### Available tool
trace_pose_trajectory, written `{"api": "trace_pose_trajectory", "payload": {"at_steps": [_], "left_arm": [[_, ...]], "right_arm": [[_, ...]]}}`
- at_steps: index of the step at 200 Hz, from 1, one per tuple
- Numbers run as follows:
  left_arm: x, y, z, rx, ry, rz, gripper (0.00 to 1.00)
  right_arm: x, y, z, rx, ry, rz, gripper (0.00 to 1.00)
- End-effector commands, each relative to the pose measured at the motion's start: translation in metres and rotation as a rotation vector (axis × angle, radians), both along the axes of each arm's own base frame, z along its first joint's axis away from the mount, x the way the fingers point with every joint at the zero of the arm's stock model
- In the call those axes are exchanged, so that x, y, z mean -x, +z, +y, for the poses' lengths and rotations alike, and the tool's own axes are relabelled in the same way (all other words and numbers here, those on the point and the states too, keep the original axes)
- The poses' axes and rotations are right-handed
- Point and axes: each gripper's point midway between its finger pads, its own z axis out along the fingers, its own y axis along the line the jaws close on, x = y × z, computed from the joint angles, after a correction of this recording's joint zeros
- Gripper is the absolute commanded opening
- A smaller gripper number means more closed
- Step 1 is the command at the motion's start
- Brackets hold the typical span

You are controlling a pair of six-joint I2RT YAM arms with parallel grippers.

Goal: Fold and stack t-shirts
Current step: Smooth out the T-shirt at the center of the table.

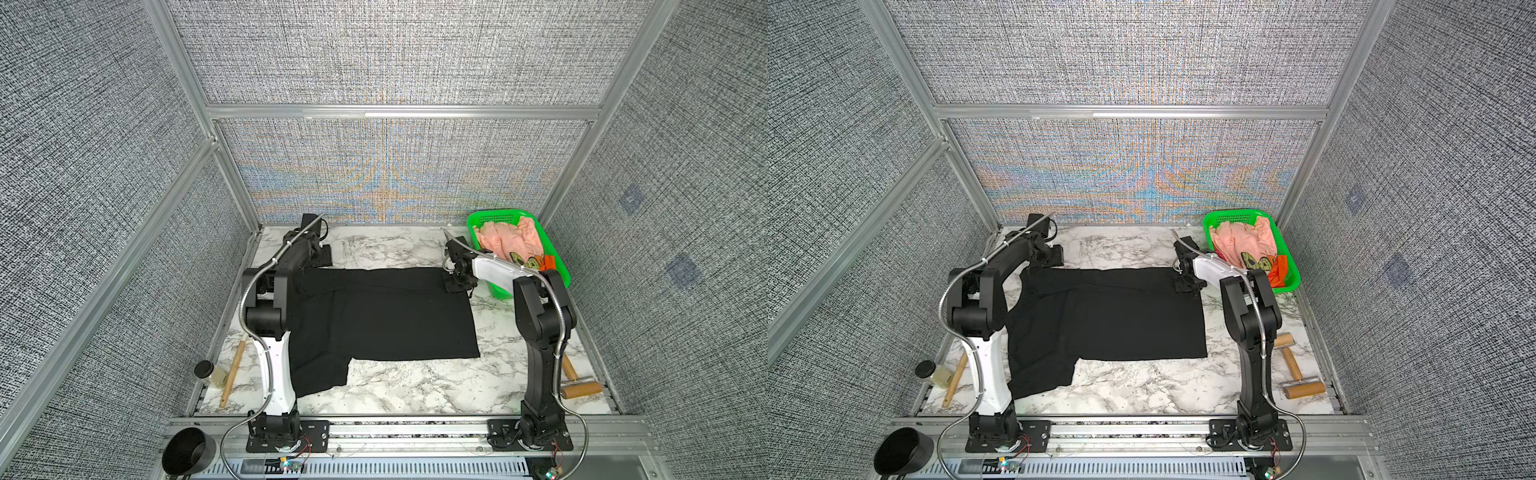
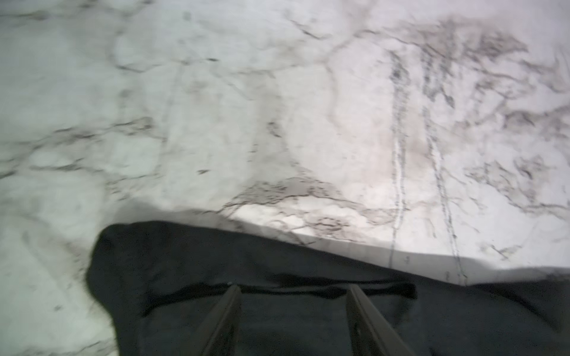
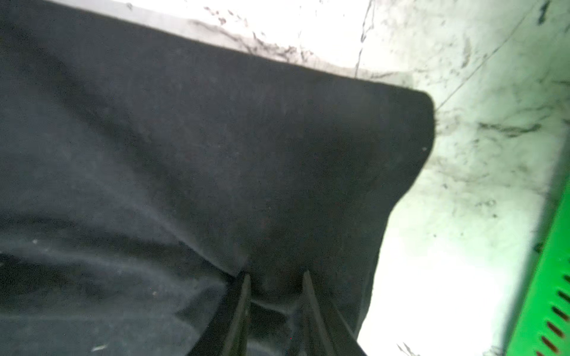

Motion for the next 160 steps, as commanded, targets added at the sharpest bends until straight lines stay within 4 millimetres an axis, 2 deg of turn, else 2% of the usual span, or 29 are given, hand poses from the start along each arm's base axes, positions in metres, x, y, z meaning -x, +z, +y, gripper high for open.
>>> {"api": "trace_pose_trajectory", "payload": {"at_steps": [1, 47, 85, 132, 160], "left_arm": [[0.010, -0.009, -0.015, 0.008, -0.084, 0.064, 0.58], [0.013, -0.021, -0.046, 0.024, -0.157, 0.095, 0.53], [0.007, -0.022, -0.058, 0.054, -0.170, 0.088, 0.51], [0.009, -0.037, -0.057, 0.022, -0.151, 0.138, 0.47], [0.012, -0.037, -0.060, 0.032, -0.157, 0.143, 0.42]], "right_arm": [[0.013, -0.012, -0.012, 0.058, -0.014, 0.063, 0.35], [0.013, -0.014, -0.011, 0.052, -0.017, 0.065, 0.35], [0.014, -0.016, -0.012, 0.055, -0.012, 0.070, 0.35], [0.013, -0.014, -0.011, 0.054, -0.013, 0.062, 0.35], [0.015, -0.016, -0.013, 0.060, -0.014, 0.068, 0.35]]}}
